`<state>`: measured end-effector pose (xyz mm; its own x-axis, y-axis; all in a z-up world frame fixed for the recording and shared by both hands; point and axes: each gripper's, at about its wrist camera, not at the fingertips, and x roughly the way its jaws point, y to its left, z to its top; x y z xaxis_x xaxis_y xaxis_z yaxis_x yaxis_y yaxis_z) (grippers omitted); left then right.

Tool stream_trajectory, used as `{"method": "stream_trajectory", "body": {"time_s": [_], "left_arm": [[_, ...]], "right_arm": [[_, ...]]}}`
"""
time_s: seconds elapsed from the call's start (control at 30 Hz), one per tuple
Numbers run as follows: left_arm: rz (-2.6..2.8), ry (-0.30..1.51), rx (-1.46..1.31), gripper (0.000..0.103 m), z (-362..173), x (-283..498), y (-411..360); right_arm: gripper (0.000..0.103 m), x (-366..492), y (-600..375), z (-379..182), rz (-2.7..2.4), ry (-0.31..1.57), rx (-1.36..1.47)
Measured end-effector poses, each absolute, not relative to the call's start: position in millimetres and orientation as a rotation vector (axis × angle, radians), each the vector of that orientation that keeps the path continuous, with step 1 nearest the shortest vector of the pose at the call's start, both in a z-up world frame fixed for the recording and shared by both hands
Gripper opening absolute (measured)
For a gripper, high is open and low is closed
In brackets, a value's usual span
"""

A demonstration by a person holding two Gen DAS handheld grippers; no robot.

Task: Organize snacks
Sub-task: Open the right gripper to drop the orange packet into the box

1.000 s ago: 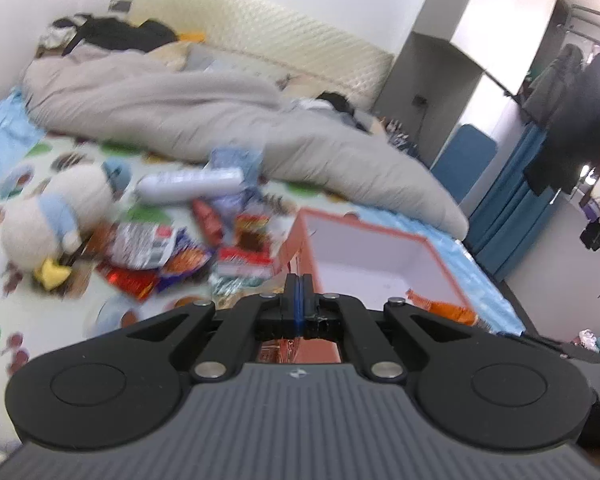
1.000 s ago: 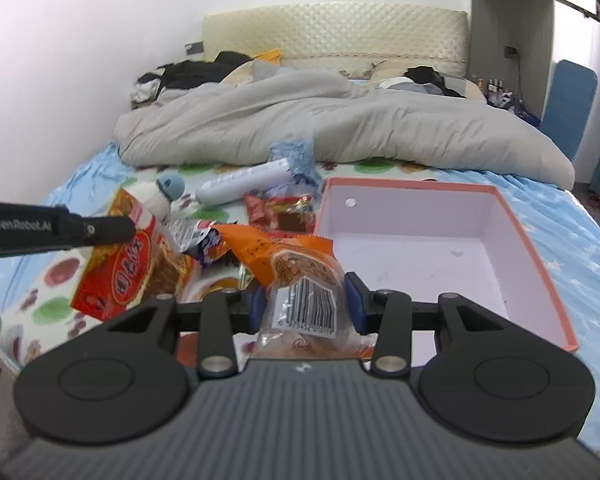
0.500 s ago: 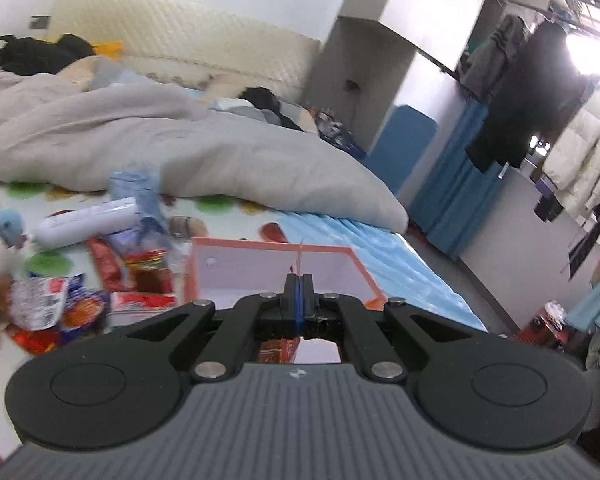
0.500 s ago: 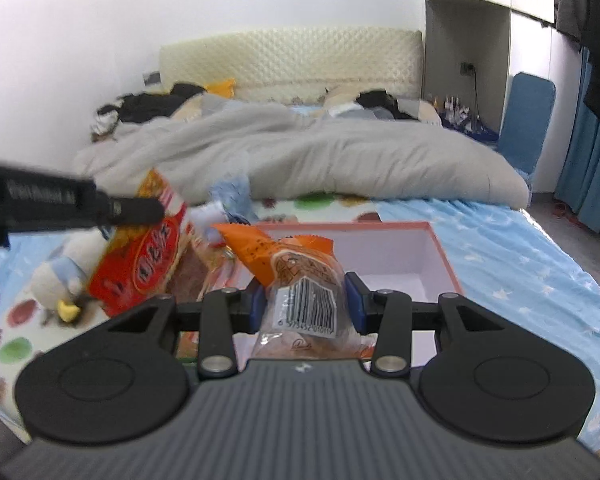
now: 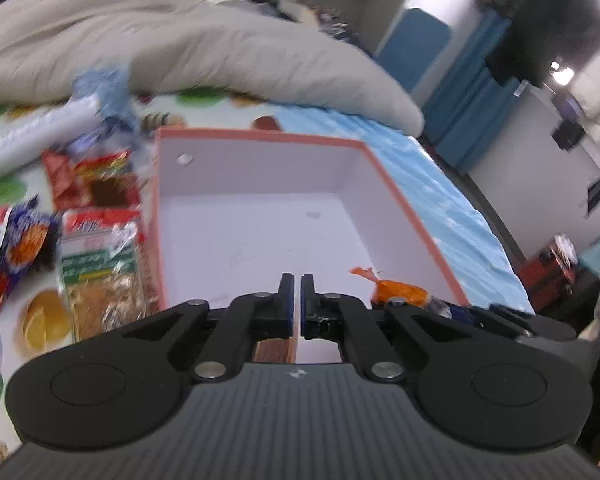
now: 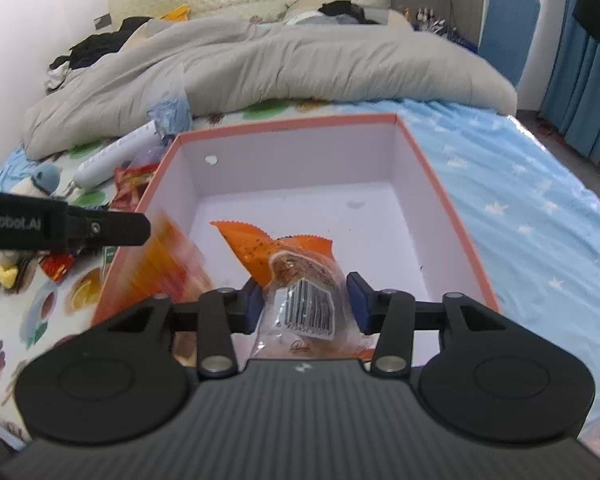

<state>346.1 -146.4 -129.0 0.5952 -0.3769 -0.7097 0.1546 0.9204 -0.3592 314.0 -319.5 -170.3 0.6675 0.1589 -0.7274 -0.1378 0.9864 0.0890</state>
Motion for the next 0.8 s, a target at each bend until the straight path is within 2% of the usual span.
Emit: {"method": "stream_trajectory", "body": {"time_s": [0.03,0.07,0.1,0.13,0.2,0.3,0.8], "left_arm": [[-0.318,0.893,-0.286,0.002,-132,348,-142],[-0.323,0.905,-0.295,0.009,-134,349,-139],[-0.321,0.912,-0.297,0.018,-135,348,-136],[-0.316,0.913,-0.297,0.023,-136,348,-133],[-0.303,0.896,-0.297,0.035,-131,343,-127],[-0.286,0.861,-0.295,0.04,-118,333,-119],[-0.289,0.675,-0.199,0.041,-43,224,-85]], "right_arm": [[0.056,312,-320,-170,0.165,0.821,0.029],[0.061,312,-320,-169,0.161,0.818,0.031],[0.073,311,-321,-169,0.159,0.814,0.035],[0.079,310,-321,-167,0.163,0.81,0.04],[0.079,305,-320,-163,0.165,0.799,0.044],[0.079,298,-320,-157,0.17,0.776,0.054],[0.079,222,-289,-94,0.2,0.589,0.093]]}}
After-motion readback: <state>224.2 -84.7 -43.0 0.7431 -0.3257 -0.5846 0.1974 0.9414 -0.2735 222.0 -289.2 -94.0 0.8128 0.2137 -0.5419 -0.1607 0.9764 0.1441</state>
